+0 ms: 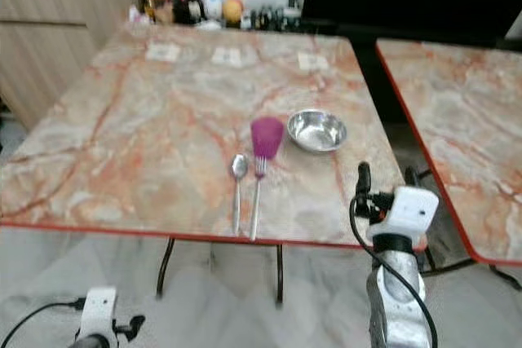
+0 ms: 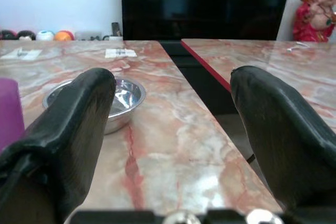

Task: Setting the table

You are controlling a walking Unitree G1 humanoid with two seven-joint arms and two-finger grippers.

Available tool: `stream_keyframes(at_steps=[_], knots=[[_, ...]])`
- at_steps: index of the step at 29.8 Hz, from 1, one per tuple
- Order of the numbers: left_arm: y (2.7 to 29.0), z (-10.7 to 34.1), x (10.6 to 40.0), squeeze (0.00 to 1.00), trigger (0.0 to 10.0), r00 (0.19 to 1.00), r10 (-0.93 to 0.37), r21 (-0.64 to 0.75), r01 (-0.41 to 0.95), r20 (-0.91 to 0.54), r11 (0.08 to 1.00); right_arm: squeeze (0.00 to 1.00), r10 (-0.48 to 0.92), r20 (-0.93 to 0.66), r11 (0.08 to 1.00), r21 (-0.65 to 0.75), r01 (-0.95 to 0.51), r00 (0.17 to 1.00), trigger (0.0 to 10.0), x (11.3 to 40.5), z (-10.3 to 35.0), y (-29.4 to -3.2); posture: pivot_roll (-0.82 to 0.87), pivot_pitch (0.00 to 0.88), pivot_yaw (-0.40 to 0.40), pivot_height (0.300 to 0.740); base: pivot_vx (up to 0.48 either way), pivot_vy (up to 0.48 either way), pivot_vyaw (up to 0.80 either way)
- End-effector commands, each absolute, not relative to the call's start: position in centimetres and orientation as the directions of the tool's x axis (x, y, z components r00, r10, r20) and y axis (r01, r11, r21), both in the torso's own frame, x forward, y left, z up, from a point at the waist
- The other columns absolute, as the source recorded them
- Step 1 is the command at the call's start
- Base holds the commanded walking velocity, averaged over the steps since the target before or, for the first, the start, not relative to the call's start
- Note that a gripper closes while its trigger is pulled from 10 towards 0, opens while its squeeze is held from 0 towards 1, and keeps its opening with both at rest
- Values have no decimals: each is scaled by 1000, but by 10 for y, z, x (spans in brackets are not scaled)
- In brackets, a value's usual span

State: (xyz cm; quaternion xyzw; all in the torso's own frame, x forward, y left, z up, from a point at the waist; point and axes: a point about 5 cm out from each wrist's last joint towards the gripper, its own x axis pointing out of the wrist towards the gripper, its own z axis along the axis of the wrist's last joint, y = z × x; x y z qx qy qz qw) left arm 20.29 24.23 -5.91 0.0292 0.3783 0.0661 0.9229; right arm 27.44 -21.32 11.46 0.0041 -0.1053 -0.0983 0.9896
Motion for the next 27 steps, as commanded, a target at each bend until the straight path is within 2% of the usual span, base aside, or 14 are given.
stream_keyframes(at_steps=[1, 13, 18, 22, 27], knots=[[240, -62, 199, 0, 10000, 696, 140, 92, -106, -705, 990, 0, -212, 201, 977, 27, 211, 956, 10000, 272, 113, -218, 85, 26, -37, 740, 0, 0, 0], [239, -60, 204, 0, 10000, 707, 139, 94, -102, -694, 990, 0, -208, 197, 978, 26, 207, 958, 10000, 272, 113, -218, 87, 29, -38, 740, 0, 0, 0], [238, -58, 206, 0, 10000, 711, 138, 92, -103, -690, 990, 0, -162, 194, 985, -25, 170, 968, 10000, 273, 112, -213, 89, 26, -37, 740, 0, 0, 0], [239, -58, 206, 0, 10000, 712, 137, 88, -106, -689, 991, 0, -158, 198, 987, -5, 162, 967, 10000, 274, 112, -209, 92, 28, -37, 740, 0, 0, 470], [240, -58, 206, 0, 10000, 709, 139, 88, -108, -691, 990, 0, -162, 200, 987, 25, 160, 966, 10000, 274, 112, -211, 91, 29, -37, 740, 249, 0, 0]])
